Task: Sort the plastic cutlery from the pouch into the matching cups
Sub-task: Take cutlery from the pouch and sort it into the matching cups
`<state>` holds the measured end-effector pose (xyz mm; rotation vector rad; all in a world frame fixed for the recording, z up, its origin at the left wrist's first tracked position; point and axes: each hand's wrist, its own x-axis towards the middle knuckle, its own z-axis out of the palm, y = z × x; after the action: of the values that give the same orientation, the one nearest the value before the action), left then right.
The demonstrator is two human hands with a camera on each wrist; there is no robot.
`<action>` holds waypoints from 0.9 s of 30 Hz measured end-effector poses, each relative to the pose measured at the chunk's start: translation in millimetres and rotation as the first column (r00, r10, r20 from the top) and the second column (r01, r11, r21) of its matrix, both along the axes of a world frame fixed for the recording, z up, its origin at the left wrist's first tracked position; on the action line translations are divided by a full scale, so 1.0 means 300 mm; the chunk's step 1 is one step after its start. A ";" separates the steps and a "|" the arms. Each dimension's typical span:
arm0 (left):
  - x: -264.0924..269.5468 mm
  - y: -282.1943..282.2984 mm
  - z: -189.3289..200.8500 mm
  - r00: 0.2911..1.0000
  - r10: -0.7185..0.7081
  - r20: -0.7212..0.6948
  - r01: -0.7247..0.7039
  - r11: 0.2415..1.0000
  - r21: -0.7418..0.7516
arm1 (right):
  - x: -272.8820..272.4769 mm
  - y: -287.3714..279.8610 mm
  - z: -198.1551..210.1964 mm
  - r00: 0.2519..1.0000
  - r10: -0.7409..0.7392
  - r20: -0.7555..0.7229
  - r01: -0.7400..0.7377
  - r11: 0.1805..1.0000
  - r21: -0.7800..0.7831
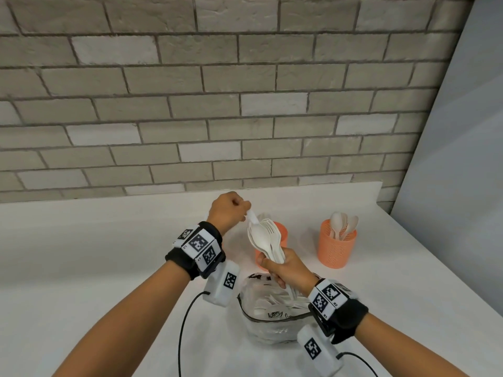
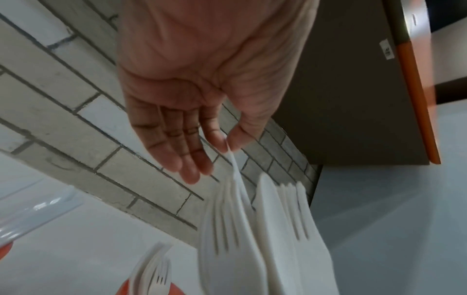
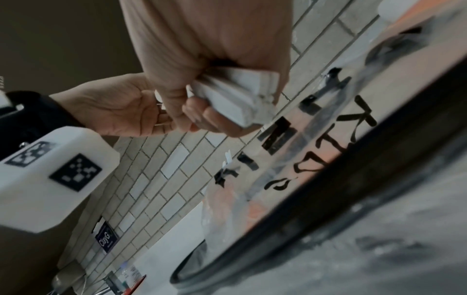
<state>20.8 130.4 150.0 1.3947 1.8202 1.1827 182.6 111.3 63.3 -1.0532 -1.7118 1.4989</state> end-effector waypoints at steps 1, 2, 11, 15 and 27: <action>-0.011 0.007 0.017 0.999 0.028 0.035 -0.029 0.999 0.029 | 0.002 0.001 0.001 1.000 0.000 -0.003 -0.001 1.000 -0.001; -0.025 0.014 0.035 0.995 0.059 0.077 -0.063 0.996 0.061 | 0.005 0.002 0.002 1.000 0.001 -0.003 -0.001 1.000 -0.002; -0.223 0.024 0.091 0.938 0.328 0.111 -0.339 0.804 0.490 | 0.017 0.011 -0.021 1.000 -0.023 0.020 0.026 0.984 -0.176; -0.288 0.028 -0.039 0.895 0.386 -0.222 -0.254 0.852 0.457 | 0.018 0.022 -0.003 0.999 -0.034 -0.041 0.018 0.939 -0.344; -0.306 0.054 -0.284 0.851 0.257 -0.458 -0.290 0.957 -0.002 | 0.054 0.031 0.006 0.990 -0.093 -0.109 0.030 0.878 -0.478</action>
<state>-71.1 146.6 64.7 1.4976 2.4323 0.9596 198.8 120.6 65.2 -1.2065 -1.2306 1.9570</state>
